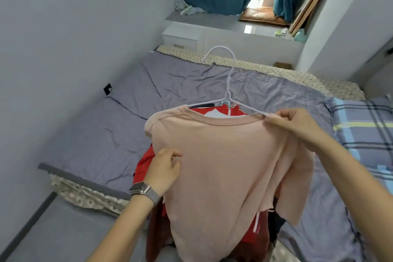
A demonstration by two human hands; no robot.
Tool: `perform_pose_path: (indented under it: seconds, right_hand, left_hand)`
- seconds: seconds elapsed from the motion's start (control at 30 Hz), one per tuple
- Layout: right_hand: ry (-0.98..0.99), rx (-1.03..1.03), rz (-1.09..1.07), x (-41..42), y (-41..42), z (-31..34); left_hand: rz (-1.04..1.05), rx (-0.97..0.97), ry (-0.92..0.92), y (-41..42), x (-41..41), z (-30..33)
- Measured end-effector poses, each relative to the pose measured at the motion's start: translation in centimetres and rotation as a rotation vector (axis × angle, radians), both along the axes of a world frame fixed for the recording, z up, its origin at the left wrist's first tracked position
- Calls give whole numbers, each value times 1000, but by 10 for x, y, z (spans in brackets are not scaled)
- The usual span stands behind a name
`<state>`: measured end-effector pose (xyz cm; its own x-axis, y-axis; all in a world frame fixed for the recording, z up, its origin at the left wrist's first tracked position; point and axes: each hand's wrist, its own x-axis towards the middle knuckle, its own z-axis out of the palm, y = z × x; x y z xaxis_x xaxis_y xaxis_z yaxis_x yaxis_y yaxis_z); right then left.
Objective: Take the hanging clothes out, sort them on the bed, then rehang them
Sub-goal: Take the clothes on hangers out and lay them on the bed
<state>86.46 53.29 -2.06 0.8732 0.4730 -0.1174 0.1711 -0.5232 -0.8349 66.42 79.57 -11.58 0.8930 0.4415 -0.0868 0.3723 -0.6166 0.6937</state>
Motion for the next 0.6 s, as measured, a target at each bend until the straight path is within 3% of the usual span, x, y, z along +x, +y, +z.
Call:
perform_pose_path:
  seconds: [0.17, 0.3, 0.37, 0.47, 0.6]
  right_hand:
    - [-152, -118, -117, 165, 10, -22]
    - [-250, -710, -18, 250, 23, -104]
    - [-203, -812, 55, 234, 39, -144]
    - [-111, -731, 234, 170, 60, -192]
    - [124, -621, 302, 92, 48, -227]
  left_hand:
    - [73, -21, -16, 7, 67, -2]
    - [116, -29, 14, -4, 97, -21]
    - [116, -31, 72, -11, 100, -34]
    - [122, -72, 146, -17, 96, -54]
    - [137, -114, 212, -19, 90, -69]
